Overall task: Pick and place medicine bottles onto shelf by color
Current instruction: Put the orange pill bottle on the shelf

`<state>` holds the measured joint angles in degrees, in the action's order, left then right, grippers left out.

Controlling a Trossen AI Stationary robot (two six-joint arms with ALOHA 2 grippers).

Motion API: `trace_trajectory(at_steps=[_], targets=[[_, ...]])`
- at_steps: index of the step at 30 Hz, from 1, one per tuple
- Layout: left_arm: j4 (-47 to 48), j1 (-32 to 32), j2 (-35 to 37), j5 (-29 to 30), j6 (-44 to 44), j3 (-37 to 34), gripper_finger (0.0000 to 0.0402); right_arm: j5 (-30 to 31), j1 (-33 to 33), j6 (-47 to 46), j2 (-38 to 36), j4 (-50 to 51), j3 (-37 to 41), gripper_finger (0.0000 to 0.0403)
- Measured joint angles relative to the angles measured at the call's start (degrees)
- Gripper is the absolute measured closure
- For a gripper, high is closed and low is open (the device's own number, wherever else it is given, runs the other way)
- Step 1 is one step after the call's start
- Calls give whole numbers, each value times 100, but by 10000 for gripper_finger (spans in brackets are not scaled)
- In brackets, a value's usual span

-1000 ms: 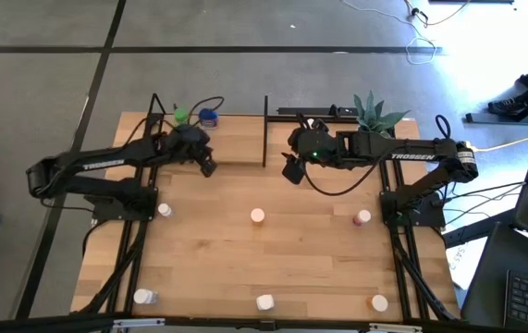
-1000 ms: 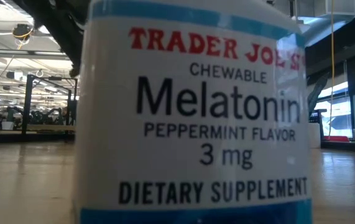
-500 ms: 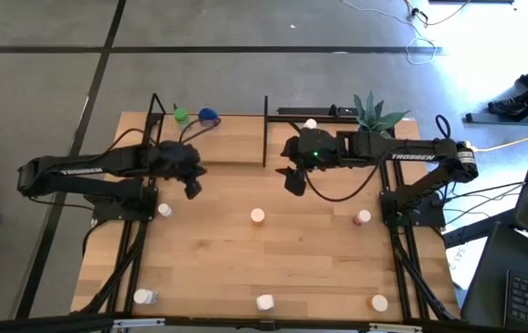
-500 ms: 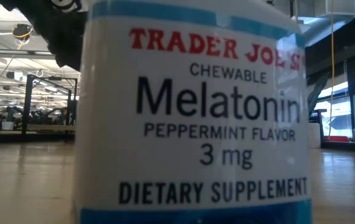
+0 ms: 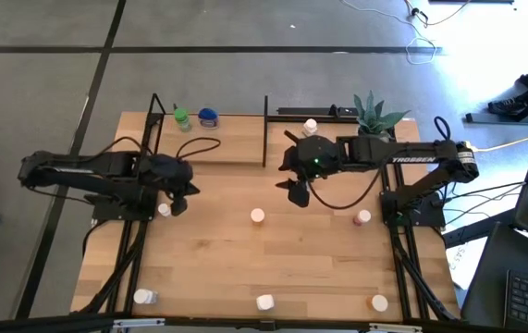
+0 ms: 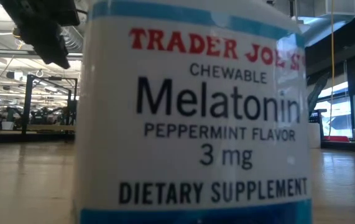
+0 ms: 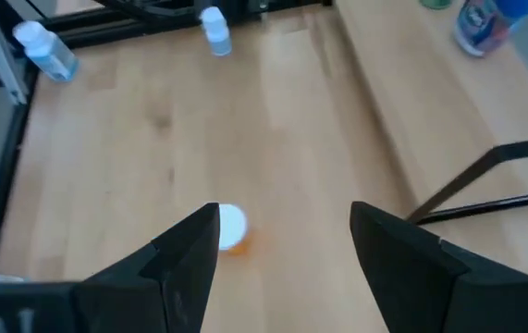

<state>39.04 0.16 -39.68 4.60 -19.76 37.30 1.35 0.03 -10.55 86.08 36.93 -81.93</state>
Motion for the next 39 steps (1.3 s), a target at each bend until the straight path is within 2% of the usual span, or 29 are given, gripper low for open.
trace_trajectory(at_steps=[3, 11, 17, 22, 30, 39], targets=[[119, 156, 54, 15, -90, 5, 402, -4, -110, -269, 0, 15, 0, 157], [412, 545, 74, 25, -239, 2, 402, 25, -545, -93, 81, 28, 0, 157], [405, 756, 71, 87, -359, 2, 402, 50, -742, -334, 148, 34, 0, 157], [400, 875, 72, 110, -638, 2, 402, 51, -890, 148, 208, 169, 2, 157], [398, 945, 70, 519, -1437, 2, 402, 71, -895, 245, 334, 177, 2, 157], [372, 945, 68, 624, -1296, 0, 401, -134, -896, 57, 361, 179, 2, 157]])
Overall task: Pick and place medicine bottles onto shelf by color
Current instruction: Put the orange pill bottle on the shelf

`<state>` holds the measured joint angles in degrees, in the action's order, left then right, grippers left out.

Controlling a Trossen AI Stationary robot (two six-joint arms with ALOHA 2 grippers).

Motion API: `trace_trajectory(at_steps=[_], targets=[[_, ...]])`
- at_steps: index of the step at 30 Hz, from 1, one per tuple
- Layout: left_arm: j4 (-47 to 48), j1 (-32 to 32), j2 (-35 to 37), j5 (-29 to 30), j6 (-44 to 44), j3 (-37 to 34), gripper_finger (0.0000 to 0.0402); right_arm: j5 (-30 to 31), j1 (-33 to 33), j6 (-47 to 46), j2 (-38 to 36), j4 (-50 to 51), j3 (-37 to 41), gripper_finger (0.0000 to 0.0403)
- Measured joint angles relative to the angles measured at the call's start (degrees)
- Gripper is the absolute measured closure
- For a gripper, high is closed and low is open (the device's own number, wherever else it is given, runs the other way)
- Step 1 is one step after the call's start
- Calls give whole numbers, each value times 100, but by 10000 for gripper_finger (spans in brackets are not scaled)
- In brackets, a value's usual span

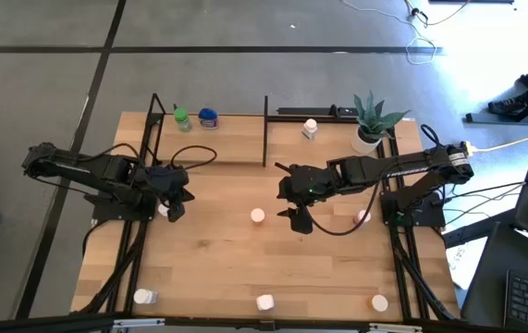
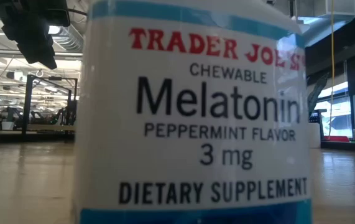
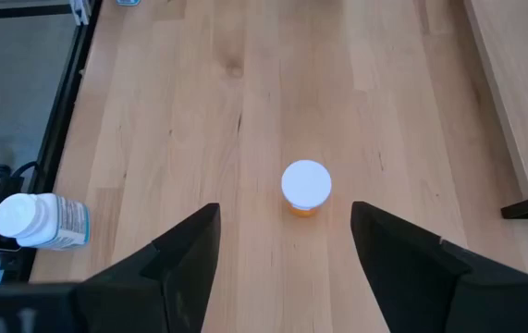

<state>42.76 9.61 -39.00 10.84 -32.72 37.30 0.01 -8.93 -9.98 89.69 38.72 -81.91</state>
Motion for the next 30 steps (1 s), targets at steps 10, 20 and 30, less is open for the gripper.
trace_trajectory(at_steps=[10, 20, 30], targets=[[4, -2, 2, 3, 43, 0, 401, -11, 0, -24, 0, 16, 0, 157], [6, -4, 2, 3, 37, 0, 401, -11, 0, -35, 0, -44, 0, 157], [7, -4, 2, 3, 34, 0, 401, -11, 0, -131, -4, -299, -2, 157]])
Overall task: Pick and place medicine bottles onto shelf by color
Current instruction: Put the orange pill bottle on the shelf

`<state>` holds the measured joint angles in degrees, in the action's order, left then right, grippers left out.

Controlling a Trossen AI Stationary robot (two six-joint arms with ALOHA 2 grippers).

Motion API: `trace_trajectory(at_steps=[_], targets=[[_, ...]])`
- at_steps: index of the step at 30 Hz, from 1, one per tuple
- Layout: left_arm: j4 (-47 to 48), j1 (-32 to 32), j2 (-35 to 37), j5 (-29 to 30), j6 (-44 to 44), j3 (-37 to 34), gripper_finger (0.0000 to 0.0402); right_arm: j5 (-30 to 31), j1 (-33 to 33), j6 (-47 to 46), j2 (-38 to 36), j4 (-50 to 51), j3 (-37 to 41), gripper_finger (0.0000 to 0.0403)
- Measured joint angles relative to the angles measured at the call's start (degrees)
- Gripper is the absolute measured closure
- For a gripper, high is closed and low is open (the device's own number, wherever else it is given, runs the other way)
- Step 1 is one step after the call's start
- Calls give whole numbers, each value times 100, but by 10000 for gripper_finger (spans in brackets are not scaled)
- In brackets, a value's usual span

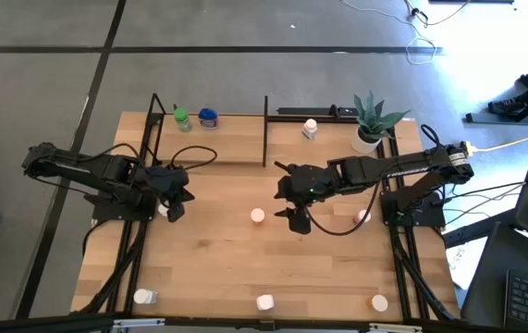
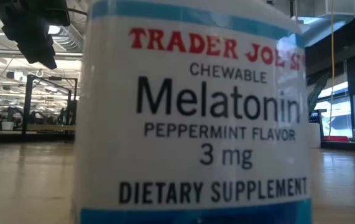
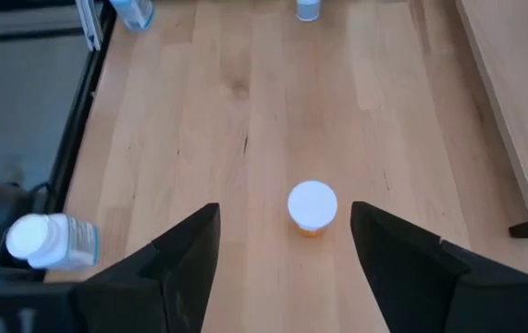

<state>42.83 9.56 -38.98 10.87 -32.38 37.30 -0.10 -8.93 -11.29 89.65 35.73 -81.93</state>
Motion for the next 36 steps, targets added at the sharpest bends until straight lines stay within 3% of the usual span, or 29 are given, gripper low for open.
trace_trajectory(at_steps=[8, 17, 27, 36], targets=[[1, 0, 0, 0, 0, 0, 401, 1, 0, -648, -4, -317, 0, 157], [2, 0, 0, 2, 0, 0, 401, 42, 0, -654, -4, -884, 0, 157], [2, 1, 0, 0, 0, 0, 401, 46, 0, -1293, -4, -922, 0, 157], [2, 0, 0, 0, 0, 0, 401, 63, 2, -810, 60, -640, -12, 157]])
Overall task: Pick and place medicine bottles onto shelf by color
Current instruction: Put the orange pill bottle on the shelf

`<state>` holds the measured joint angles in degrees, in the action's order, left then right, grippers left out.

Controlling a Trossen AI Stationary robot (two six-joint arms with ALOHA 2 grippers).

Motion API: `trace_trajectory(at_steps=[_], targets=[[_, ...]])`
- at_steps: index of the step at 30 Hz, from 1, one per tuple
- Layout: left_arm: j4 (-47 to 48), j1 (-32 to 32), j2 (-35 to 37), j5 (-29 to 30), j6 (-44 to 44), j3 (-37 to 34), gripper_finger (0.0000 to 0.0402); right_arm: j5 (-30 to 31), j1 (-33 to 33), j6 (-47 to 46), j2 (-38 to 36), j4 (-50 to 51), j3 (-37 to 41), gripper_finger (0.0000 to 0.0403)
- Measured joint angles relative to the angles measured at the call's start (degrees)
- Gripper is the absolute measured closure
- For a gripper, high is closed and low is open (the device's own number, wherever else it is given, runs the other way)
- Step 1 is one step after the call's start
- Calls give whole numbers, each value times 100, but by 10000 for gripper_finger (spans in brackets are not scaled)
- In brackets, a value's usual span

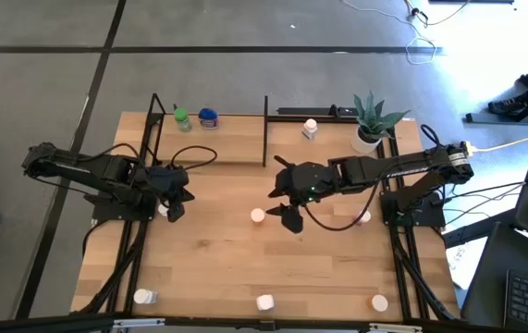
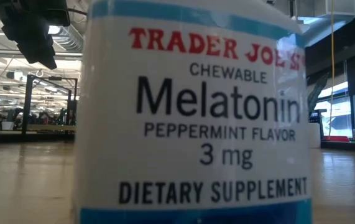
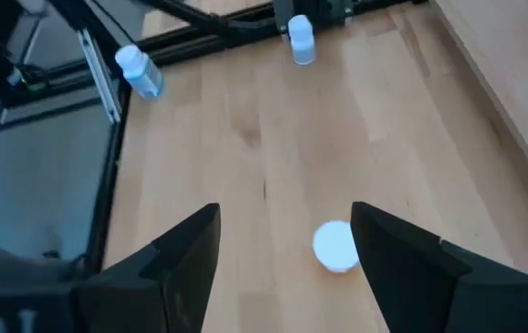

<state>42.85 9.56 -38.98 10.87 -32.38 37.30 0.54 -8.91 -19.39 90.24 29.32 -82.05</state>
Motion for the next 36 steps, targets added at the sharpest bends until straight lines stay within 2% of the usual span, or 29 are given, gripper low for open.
trace_trajectory(at_steps=[3, 10, 20, 25, 36], targets=[[0, 0, 0, 0, 0, 0, 401, -4, -2, 318, 143, 4, -2, 157], [2, 0, 0, 0, -2, -2, 401, -7, -2, 161, 387, -1, 1, 152], [0, 0, -2, 0, 0, -2, 401, 86, 9, 318, 390, -141, 3, 69], [0, 0, -1, 0, 0, -2, 401, 543, 7, 108, 390, -116, 5, 65], [0, 0, -2, 0, 0, -2, 401, 525, 40, -287, 929, -96, 14, 65]])
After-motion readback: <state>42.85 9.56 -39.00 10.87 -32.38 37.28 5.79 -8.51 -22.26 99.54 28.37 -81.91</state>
